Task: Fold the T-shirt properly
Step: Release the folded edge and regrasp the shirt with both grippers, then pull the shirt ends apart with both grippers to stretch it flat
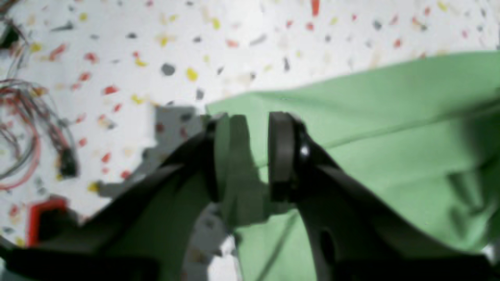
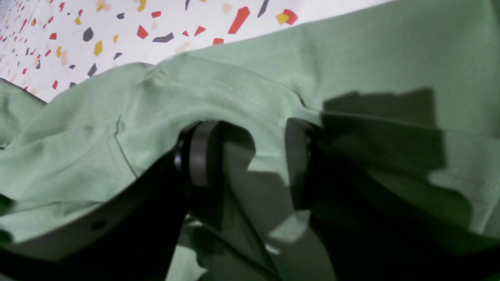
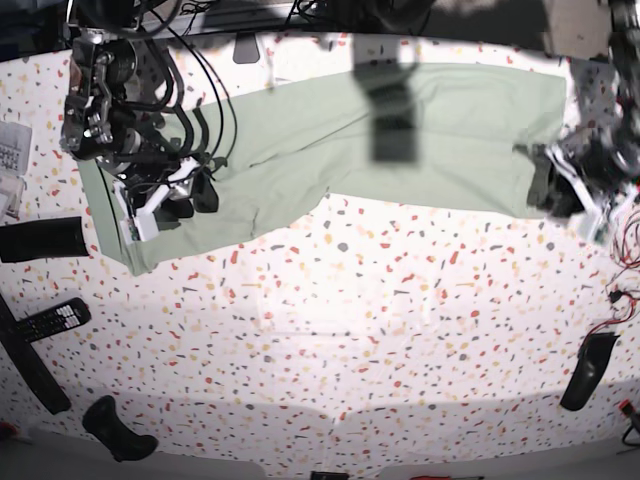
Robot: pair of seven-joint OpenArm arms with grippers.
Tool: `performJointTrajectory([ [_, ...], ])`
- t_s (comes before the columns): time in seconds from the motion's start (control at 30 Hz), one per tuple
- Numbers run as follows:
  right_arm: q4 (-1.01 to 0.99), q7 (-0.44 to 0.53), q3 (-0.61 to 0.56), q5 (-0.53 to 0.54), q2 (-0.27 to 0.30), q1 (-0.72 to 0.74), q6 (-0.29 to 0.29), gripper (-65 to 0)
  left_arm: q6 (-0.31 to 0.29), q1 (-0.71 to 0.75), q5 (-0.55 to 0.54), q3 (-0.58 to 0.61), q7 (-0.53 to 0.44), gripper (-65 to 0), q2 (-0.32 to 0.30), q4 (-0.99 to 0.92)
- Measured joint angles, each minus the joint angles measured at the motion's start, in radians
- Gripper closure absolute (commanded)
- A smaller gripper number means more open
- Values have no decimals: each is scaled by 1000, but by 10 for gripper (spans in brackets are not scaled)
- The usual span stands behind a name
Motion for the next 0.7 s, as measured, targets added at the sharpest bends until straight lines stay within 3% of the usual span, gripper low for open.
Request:
performJointTrajectory([
  [0.13, 0, 0, 0, 0, 0, 0, 0, -260, -5, 127, 75, 4, -38, -111, 34, 107],
  [0.3, 0, 0, 0, 0, 0, 0, 0, -260, 17, 141, 148, 3, -37, -113, 95, 66],
  [0.53, 0, 0, 0, 0, 0, 0, 0, -260, 18, 141, 146, 4, 13, -276, 140, -44],
  [0.63, 0, 0, 0, 0, 0, 0, 0, -260, 8, 141, 145, 15, -8, -281, 135, -121],
  [0.7, 0, 0, 0, 0, 0, 0, 0, -260, 9, 130, 136, 35, -79, -281, 131, -196],
])
